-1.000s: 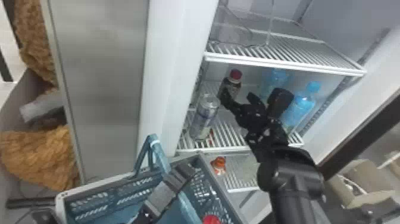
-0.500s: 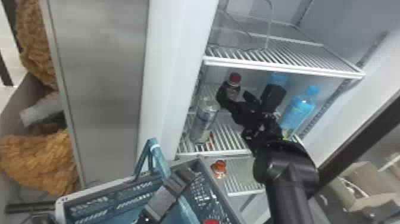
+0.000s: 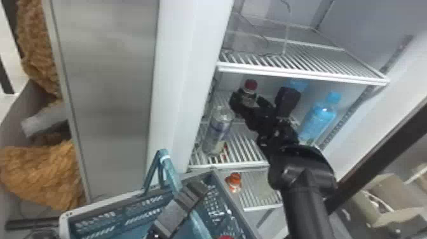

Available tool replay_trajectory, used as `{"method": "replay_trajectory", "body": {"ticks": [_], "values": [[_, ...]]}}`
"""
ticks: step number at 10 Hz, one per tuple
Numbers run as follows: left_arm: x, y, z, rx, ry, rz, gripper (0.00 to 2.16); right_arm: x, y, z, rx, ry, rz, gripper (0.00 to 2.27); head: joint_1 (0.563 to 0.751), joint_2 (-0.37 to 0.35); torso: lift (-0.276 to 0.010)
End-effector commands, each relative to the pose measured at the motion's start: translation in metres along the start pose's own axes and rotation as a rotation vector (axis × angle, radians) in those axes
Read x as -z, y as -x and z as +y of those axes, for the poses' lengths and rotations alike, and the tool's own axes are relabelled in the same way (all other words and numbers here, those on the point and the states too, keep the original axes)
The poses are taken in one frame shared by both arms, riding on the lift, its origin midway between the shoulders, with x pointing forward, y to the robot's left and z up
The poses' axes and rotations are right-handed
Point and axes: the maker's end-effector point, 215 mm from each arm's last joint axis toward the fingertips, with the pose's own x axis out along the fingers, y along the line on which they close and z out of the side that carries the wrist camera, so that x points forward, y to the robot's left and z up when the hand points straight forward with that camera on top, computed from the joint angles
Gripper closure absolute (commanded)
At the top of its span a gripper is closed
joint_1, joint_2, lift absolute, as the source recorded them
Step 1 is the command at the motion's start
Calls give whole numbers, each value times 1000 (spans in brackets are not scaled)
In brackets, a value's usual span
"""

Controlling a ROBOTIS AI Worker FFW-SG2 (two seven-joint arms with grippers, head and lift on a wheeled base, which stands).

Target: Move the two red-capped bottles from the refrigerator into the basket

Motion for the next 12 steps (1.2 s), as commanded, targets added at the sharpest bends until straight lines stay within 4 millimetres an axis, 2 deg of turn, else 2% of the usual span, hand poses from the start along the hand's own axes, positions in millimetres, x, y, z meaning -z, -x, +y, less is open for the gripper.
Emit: {"method": "replay_trajectory", "body": {"ticks": [1, 2, 3, 4, 6, 7, 9, 12], "values": [[-1, 0, 0, 0, -1, -2, 1204, 9, -4, 7, -15, -12, 23, 386, 650, -350, 0], [-1, 0, 0, 0, -1, -2, 1204, 14, -8, 15, -34, -9, 42, 792, 653, -350, 0], [-2, 0, 0, 2, -4, -4, 1204, 11, -9, 16, -37, 5, 35, 1173, 657, -350, 0], [-2, 0, 1, 0, -3, -4, 1204, 3, -9, 15, -35, 17, 8, 1268, 658, -350, 0], [-1, 1, 1, -2, -1, -5, 1204, -4, -1, 17, -36, 35, -11, 1276, 654, -350, 0], [-2, 0, 1, 0, -3, -4, 1204, -7, 9, 13, -28, 39, -24, 1276, 651, -350, 0], [-2, 1, 1, -1, -1, -8, 1204, -13, 43, -8, 22, 40, -44, 1276, 653, -350, 0], [0, -1, 0, 2, 2, -3, 1204, -11, 69, -7, 11, 30, -47, 1276, 664, -350, 0]]}}
